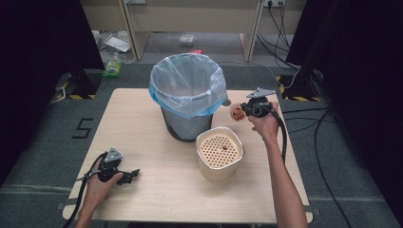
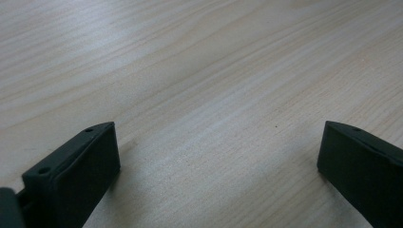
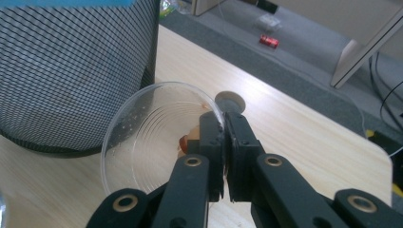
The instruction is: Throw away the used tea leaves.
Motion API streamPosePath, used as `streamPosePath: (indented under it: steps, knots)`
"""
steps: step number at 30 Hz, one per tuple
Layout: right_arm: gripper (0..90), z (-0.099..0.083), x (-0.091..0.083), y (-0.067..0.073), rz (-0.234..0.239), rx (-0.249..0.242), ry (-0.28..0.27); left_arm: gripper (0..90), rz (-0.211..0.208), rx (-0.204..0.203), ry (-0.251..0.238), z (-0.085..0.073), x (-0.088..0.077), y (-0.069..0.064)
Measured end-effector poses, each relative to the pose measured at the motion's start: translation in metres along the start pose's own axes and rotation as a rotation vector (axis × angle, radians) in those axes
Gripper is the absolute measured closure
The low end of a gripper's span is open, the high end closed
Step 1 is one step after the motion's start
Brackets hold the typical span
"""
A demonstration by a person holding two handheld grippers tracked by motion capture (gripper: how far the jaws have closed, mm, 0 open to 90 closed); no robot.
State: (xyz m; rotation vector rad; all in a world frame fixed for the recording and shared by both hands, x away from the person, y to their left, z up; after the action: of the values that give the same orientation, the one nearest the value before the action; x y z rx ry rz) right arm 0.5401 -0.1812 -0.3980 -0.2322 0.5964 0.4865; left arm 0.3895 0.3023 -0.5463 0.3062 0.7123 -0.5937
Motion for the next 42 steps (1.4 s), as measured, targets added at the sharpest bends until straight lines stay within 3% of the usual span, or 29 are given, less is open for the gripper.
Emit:
streamPosePath:
  steps: [11, 19, 24, 30, 35, 36, 42]
  knots:
    - [87.0, 0.005, -0.040, 0.014, -0.026, -0.079, -0.107, 0.0, -0.001, 0.000, -0.001, 0.000, 0.000, 0.000]
    - [87.0, 0.003, -0.066, 0.035, -0.083, -0.183, -0.194, 0.0, 0.001, -0.003, -0.001, 0.000, 0.000, 0.000]
    - [87.0, 0.000, -0.073, 0.050, -0.106, -0.249, -0.244, 0.0, 0.001, -0.001, -0.001, 0.000, 0.000, 0.000]
    - [87.1, -0.009, -0.077, 0.065, -0.169, -0.308, -0.309, 0.0, 0.002, -0.004, -0.002, 0.000, 0.000, 0.000]
    - [87.1, -0.021, -0.083, 0.087, -0.278, -0.462, -0.378, 0.0, 0.003, -0.002, -0.002, 0.000, 0.000, 0.000]
    - [87.1, -0.021, -0.083, 0.087, -0.278, -0.462, -0.378, 0.0, 0.003, -0.002, -0.002, 0.000, 0.000, 0.000]
    - [87.1, -0.033, -0.080, 0.104, -0.327, -0.583, -0.402, 0.0, 0.005, -0.004, -0.002, -0.001, 0.000, -0.001]
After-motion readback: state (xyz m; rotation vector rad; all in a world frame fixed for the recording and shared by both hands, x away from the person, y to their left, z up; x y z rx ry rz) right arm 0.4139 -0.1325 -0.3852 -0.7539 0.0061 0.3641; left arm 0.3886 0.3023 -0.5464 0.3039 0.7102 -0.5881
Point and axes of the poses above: each handheld gripper's, and its own axes: x roughly forward along the jaws, z roughly out of its top, y roughly to its left, the point moved 3 cm from there along x, roughly forward along the jaws, and after that the axes turned 7 degrees about x, right-handed, at the moved point
